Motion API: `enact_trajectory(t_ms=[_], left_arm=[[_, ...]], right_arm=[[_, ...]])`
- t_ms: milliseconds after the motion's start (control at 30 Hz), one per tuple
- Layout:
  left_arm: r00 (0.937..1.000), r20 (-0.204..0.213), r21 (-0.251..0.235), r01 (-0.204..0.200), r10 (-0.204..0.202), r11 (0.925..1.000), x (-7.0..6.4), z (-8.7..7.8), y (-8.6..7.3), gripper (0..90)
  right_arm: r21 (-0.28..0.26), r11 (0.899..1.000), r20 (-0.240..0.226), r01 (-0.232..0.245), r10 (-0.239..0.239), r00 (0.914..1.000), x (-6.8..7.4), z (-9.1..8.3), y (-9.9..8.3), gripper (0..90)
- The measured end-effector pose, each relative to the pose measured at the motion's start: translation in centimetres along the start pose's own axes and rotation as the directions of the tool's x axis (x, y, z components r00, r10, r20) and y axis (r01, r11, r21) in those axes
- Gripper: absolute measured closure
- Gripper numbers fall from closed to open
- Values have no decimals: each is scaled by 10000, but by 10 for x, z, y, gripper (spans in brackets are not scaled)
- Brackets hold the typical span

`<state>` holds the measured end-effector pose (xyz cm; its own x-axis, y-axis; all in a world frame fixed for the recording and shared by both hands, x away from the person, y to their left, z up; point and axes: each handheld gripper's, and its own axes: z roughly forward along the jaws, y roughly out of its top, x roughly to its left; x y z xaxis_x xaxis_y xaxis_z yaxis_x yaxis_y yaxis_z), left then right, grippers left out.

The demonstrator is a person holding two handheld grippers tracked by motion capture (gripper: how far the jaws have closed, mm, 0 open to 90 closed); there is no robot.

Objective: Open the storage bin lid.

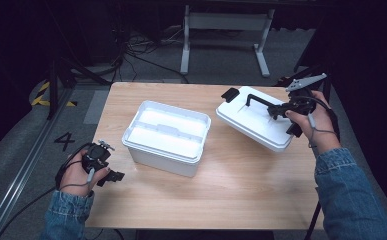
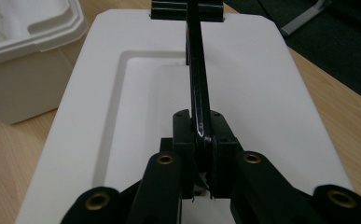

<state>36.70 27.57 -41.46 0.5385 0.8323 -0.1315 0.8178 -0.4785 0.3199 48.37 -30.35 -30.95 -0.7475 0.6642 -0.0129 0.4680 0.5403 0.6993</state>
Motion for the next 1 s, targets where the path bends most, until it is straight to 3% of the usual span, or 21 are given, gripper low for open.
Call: enact_trajectory(t_ms=[433, 1000], left_arm=[[10000, -6, 1, 21, -21, 10000, 0, 1, 0, 227], [10000, 22, 112, 47, -47, 9999, 1, 3, 0, 227]], right_arm=[[375, 9985, -134, -402, 407, 9991, -9, 35, -28, 850], [606, 9956, -181, -713, 726, 9972, -13, 64, -53, 850]])
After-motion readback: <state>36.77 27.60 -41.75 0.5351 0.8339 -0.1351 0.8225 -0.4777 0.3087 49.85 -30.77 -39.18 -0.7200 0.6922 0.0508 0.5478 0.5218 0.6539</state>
